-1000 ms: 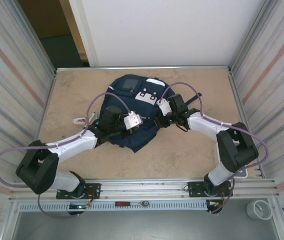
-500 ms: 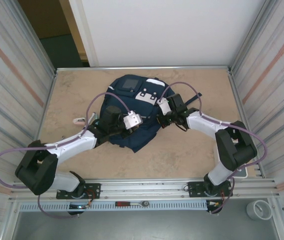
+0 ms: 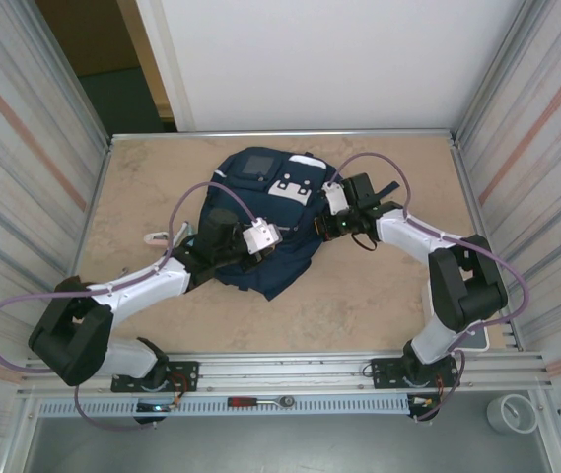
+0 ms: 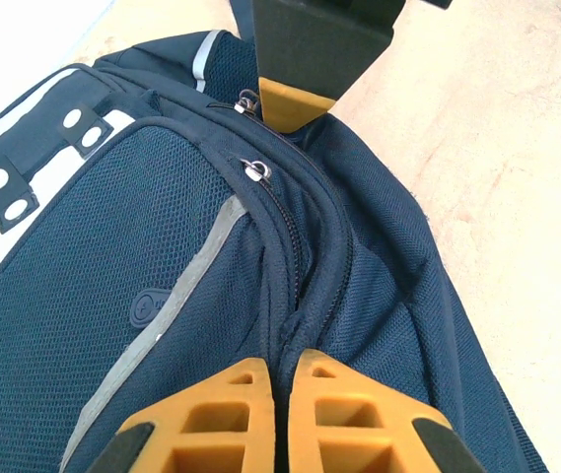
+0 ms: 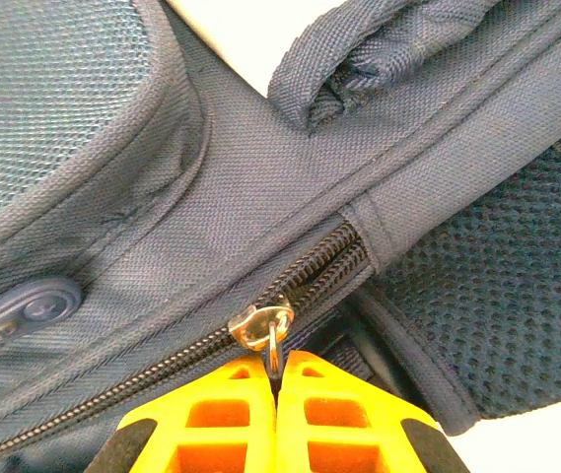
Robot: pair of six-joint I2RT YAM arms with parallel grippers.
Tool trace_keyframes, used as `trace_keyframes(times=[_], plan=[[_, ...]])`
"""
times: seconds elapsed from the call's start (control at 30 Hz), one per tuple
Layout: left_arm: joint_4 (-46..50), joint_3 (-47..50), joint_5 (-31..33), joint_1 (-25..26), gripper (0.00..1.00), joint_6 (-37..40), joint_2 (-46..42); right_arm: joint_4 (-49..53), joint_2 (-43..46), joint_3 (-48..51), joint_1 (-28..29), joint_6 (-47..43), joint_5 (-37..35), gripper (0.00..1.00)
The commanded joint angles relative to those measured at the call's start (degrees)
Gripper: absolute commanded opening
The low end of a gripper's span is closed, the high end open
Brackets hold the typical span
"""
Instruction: Pack the student bag
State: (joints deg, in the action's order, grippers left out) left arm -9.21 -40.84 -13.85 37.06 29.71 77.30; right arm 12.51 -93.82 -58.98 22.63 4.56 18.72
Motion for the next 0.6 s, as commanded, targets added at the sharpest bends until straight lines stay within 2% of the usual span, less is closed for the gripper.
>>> trace_keyframes(times=[0.0,0.07,0.17,0.23,0.4,0.57], plan=[[1.6,0.5,1.6,-1.5,0.00,-1.8,-1.5,2.4,3.5,0.9,-2.6,1.8,4.0,0.02],[1.7,0.4,1.5,-1.5,0.00,-2.0,-1.5,2.5,4.2,1.1,-3.7,2.6,7.4,0.10],[1.6,0.5,1.3,-1.5,0.00,-2.3,-1.8,2.2,6.2,1.9,-5.3,4.5,8.1,0.28],[1.5,0.6,1.1,-1.5,0.00,-2.5,-1.9,1.1,7.9,2.8,-6.7,6.9,7.9,0.35],[1.4,0.8,0.7,-1.5,0.00,-2.9,-2.2,-1.4,10.7,3.9,-8.4,15.7,4.0,0.43],[1.3,0.9,0.6,-1.5,0.00,-3.3,-2.2,-1.0,7.2,2.0,-8.4,23.7,-2.3,0.49]])
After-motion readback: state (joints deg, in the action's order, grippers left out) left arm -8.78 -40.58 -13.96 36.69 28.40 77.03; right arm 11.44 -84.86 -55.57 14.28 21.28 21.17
